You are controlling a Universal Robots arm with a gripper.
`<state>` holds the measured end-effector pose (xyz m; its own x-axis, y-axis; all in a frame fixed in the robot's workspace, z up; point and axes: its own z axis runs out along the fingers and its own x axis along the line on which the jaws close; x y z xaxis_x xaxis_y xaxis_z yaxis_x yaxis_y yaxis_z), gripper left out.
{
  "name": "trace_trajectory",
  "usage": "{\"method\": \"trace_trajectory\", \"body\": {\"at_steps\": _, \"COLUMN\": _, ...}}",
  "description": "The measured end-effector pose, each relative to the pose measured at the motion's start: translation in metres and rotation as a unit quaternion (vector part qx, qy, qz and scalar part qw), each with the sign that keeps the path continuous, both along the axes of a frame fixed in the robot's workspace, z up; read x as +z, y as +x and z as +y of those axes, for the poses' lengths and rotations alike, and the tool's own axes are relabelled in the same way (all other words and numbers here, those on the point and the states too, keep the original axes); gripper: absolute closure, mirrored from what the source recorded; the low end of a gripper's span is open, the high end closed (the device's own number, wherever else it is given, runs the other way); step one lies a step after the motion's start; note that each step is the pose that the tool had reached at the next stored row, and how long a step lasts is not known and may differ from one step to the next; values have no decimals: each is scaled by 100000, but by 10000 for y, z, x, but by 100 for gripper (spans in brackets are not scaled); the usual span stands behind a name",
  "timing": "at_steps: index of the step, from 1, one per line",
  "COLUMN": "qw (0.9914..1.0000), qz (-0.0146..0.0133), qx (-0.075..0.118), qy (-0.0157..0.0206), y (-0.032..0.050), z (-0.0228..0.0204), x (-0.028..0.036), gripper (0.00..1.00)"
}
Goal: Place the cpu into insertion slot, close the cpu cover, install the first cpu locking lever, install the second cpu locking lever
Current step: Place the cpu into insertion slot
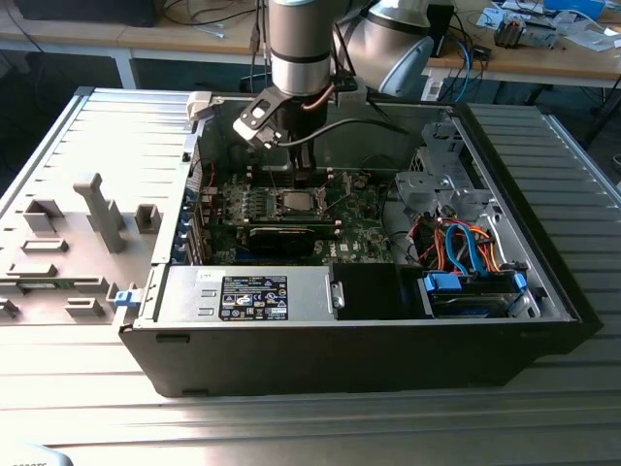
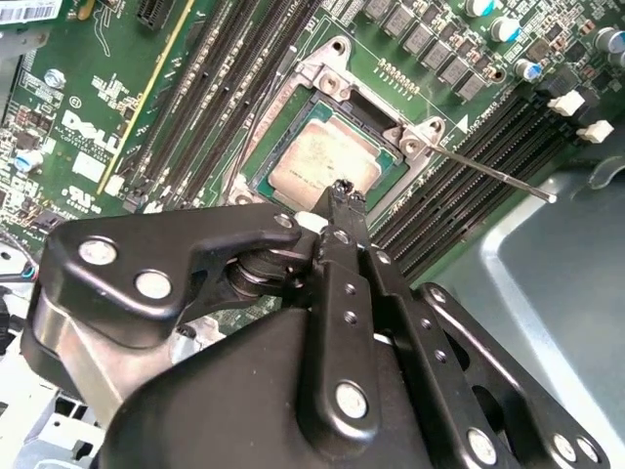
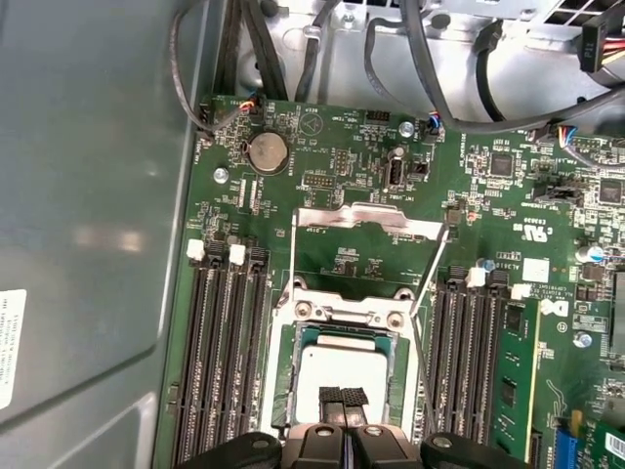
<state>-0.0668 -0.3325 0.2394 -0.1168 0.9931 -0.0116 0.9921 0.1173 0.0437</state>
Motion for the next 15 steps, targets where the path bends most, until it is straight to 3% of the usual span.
{"method": "trace_trajectory", "body": {"at_steps": 10, "qw": 100000, "qz": 0, "qx": -1, "qy": 0, "y": 1, "z": 0, "x": 149, "gripper": 89}}
{"method": "trace_trajectory", "body": {"at_steps": 15, "qw": 100000, "qz": 2, "qx": -1, "qy": -4, "y": 1, "z": 0, "x": 300, "gripper": 89}}
